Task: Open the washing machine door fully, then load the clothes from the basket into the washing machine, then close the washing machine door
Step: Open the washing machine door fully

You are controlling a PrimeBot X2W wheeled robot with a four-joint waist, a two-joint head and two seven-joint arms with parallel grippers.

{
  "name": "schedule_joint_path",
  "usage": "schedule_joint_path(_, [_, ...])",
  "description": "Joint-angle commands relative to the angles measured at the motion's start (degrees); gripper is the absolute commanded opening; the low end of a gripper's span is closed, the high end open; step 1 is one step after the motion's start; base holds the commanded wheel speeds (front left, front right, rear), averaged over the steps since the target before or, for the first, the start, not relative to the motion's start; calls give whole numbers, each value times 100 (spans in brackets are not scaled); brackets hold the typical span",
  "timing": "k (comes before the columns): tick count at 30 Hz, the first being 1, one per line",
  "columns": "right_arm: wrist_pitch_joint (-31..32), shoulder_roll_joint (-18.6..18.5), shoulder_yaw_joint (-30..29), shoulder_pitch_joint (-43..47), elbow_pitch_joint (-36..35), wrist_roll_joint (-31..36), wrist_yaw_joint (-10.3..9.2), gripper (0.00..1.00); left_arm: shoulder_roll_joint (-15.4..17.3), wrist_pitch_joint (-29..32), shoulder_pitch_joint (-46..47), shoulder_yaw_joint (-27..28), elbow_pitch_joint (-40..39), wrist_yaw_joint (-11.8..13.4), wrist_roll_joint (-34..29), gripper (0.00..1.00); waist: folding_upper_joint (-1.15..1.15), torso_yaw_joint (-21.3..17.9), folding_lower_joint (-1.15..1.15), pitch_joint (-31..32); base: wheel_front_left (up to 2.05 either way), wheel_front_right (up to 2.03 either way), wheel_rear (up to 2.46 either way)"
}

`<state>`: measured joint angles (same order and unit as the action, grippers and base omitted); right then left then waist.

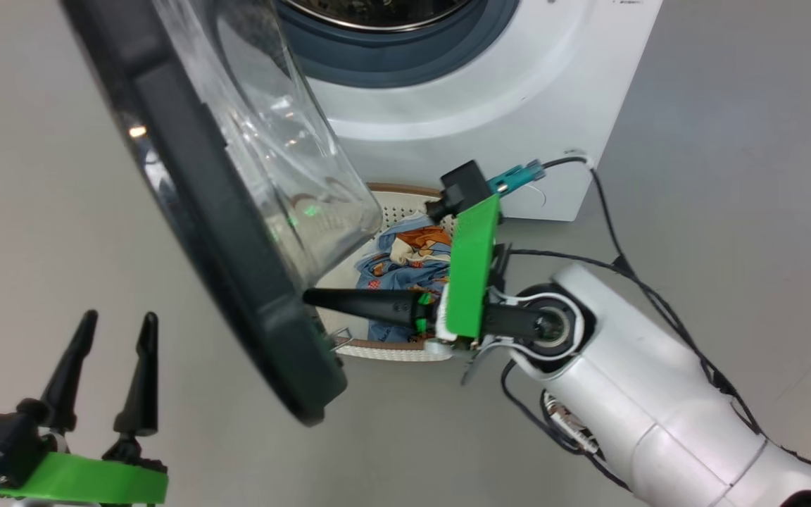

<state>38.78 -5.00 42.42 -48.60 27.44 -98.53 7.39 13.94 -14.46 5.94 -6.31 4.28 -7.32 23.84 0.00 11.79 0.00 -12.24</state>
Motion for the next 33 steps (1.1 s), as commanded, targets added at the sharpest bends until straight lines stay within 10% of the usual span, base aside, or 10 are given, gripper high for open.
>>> schedule_joint_path(1, [-105,213,156,-137,-193,-118,10,0,153,-54,111,275,-93,-17,-24,100,0,13,0,-10,0,0,0])
schedule_joint_path(17, [-1417,213,2080,-841,-261,-1846,10,0,88,-54,104,415,-21,-17,-94,100,0,97,0,145,0,0,0])
schedule_joint_path(33, [-2348,-559,2227,-216,-1103,-2353,10,0,37,-54,-342,788,-69,-17,-287,100,0,-394,0,599,0,0,0])
